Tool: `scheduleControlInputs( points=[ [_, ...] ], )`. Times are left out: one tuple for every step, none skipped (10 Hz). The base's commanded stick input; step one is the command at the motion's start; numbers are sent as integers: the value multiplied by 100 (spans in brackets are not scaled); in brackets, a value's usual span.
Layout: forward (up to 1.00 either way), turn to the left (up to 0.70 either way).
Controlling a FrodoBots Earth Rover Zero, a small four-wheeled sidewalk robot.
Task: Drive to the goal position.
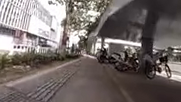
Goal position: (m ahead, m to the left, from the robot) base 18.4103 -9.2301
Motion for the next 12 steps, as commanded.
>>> scheduleControlInputs(
  points=[
    [70,0],
    [70,0],
    [67,0],
    [45,0],
    [45,0],
    [68,0],
    [70,0],
    [70,0],
    [70,0],
    [70,0],
    [70,0],
    [70,0]
  ],
)
